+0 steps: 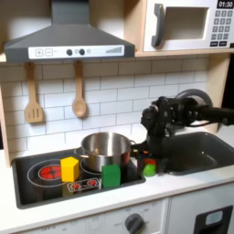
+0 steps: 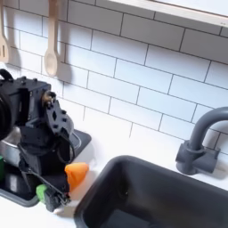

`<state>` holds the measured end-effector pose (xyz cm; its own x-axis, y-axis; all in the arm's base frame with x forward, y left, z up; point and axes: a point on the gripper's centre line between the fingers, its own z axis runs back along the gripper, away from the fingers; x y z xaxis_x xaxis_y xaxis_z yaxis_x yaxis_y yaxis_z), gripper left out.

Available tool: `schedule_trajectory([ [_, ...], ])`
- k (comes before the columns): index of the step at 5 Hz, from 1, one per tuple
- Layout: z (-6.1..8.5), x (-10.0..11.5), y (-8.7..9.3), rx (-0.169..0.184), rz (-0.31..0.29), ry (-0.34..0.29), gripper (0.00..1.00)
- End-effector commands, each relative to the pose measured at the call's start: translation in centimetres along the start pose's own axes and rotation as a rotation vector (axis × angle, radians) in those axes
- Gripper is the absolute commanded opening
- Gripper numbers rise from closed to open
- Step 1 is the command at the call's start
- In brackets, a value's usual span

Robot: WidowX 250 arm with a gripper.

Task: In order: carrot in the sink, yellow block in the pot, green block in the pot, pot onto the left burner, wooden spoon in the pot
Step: 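Put the carrot in the sink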

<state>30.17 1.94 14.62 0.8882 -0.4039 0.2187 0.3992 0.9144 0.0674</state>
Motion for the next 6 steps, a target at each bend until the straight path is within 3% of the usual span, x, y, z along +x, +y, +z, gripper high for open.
schedule_trajectory([
  [1, 3.1, 0.7, -0.4, 0.017, 0.010, -0.086, 0.00],
  [2, 4.1, 1.3, -1.0, 0.022, -0.009, -0.103, 0.00],
  [3, 4.9, 2.2, -2.1, 0.004, -0.060, -0.132, 0.00],
  [5, 5.0, 4.2, -5.1, -0.057, -0.161, -0.161, 0.00],
  [6, 5.5, 5.1, -6.6, -0.072, -0.201, -0.179, 0.00],
])
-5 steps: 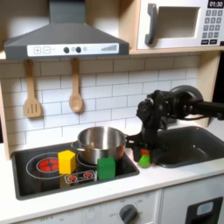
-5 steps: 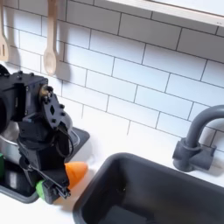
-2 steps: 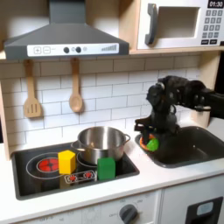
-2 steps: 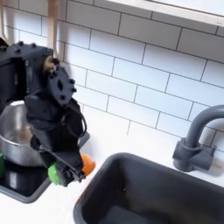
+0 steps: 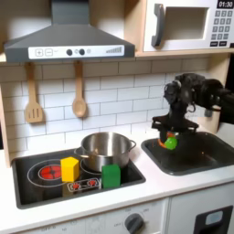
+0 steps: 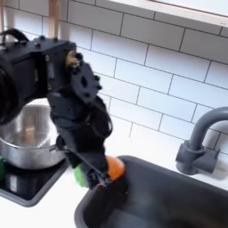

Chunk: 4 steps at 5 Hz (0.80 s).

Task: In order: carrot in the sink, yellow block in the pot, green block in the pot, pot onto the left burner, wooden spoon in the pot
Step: 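Put the carrot in the sink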

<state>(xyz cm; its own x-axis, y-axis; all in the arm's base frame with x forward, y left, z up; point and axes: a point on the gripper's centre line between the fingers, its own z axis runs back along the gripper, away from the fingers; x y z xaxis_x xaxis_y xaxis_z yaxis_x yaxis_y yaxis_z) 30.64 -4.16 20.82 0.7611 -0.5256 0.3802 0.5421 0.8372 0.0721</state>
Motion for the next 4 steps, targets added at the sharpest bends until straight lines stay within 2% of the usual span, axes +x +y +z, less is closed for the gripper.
schedule_trajectory([
  [1, -1.3, 1.0, -2.6, -0.066, -0.054, 0.020, 0.00],
  [2, -1.4, 0.8, -2.3, -0.071, -0.045, 0.032, 1.00],
  [3, 0.0, 0.7, -1.0, -0.055, 0.024, -0.005, 1.00],
  [4, 1.9, 0.2, 1.6, -0.015, 0.166, -0.051, 1.00],
])
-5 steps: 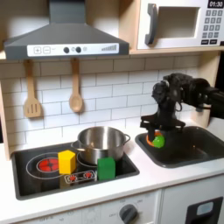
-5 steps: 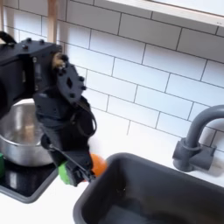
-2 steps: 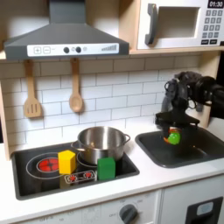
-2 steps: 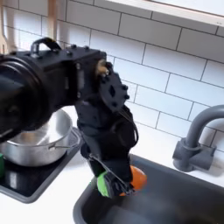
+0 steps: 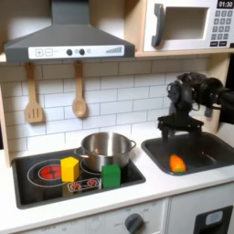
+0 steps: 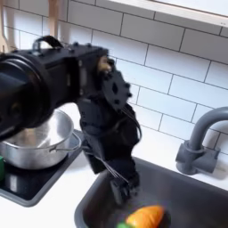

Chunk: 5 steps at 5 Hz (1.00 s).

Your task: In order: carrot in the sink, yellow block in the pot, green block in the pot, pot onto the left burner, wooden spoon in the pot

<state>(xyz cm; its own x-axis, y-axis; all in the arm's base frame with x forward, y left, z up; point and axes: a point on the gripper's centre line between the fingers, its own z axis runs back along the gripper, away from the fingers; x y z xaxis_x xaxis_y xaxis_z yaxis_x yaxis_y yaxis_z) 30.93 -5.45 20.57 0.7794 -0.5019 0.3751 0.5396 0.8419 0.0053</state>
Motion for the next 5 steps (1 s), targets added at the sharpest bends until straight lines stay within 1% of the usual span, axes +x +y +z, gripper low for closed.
schedule_trajectory([
  [1, 5.0, -1.9, 4.5, 0.109, 0.253, -0.090, 1.00],
  [2, 6.3, -3.5, 5.9, 0.145, 0.363, -0.092, 1.00],
  [3, 7.1, -5.7, 7.6, 0.170, 0.473, -0.084, 1.00],
  [4, 7.5, -7.9, 10.3, 0.238, 0.641, -0.095, 1.00],
  [5, 7.9, -9.0, 12.2, 0.269, 0.743, -0.133, 1.00],
])
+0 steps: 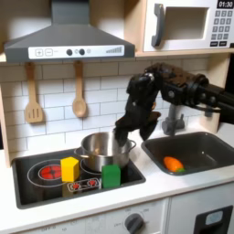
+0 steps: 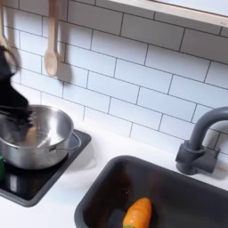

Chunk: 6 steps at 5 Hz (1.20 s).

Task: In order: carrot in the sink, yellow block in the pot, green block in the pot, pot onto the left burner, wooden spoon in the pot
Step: 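Put the yellow block in the pot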

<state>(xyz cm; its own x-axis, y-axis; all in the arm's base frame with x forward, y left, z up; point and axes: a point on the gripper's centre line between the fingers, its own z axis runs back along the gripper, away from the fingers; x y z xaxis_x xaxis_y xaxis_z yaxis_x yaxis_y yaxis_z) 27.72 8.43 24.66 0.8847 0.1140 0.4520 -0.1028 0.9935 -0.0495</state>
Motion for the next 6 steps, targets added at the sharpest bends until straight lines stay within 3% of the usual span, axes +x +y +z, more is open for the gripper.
schedule_trajectory([
  [1, 0.1, 0.8, 4.4, 0.079, 0.171, -0.033, 1.00],
  [3, -1.5, 0.4, 8.5, 0.125, 0.251, 0.020, 1.00],
  [5, -4.4, -0.4, 10.5, 0.119, 0.260, 0.099, 1.00],
  [6, -5.5, -0.6, 10.5, 0.106, 0.247, 0.127, 1.00],
])
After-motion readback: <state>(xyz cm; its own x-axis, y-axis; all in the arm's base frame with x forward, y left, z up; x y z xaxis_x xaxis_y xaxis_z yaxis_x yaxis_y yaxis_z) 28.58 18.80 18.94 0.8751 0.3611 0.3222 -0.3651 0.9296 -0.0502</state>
